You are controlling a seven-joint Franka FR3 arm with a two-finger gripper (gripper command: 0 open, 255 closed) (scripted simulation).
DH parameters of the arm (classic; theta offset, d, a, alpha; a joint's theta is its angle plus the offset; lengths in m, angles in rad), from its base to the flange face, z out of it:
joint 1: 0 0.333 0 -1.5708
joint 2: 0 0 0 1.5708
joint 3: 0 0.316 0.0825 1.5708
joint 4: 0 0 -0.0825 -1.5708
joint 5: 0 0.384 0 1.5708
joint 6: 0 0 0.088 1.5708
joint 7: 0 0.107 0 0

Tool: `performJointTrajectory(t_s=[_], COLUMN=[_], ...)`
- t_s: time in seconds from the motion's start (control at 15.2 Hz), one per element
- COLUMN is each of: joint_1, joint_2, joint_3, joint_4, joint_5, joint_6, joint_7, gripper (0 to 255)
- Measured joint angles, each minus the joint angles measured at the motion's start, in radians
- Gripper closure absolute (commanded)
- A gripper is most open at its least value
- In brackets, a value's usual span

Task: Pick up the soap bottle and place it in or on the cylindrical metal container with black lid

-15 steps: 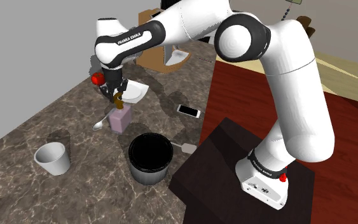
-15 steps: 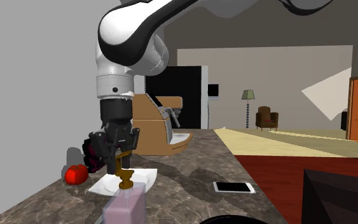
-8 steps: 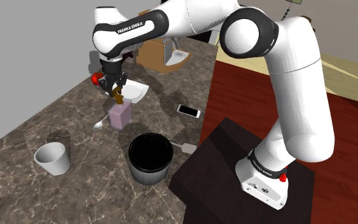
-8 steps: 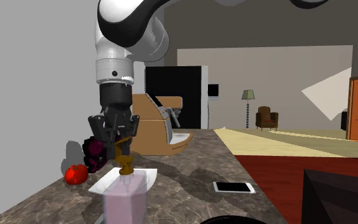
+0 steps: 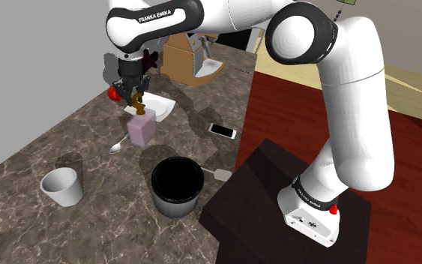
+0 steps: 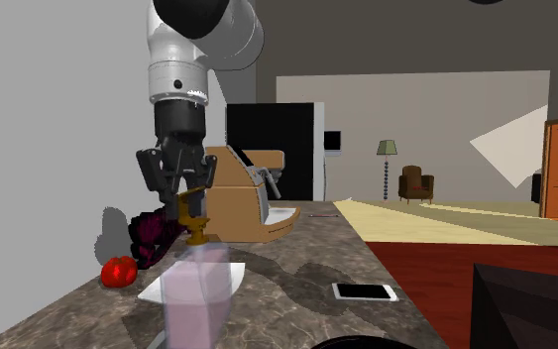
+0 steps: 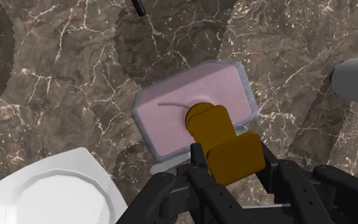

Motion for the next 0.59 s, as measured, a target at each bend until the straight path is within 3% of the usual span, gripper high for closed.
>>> performJointTrajectory(t_s=[0.59], joint_1=[0.0], joint_2=[-0.035], joint_3=[0.002], joint_4=[0.064], joint_5=[0.002], joint_6=[-0.098], joint_7=[0.005], gripper=[255])
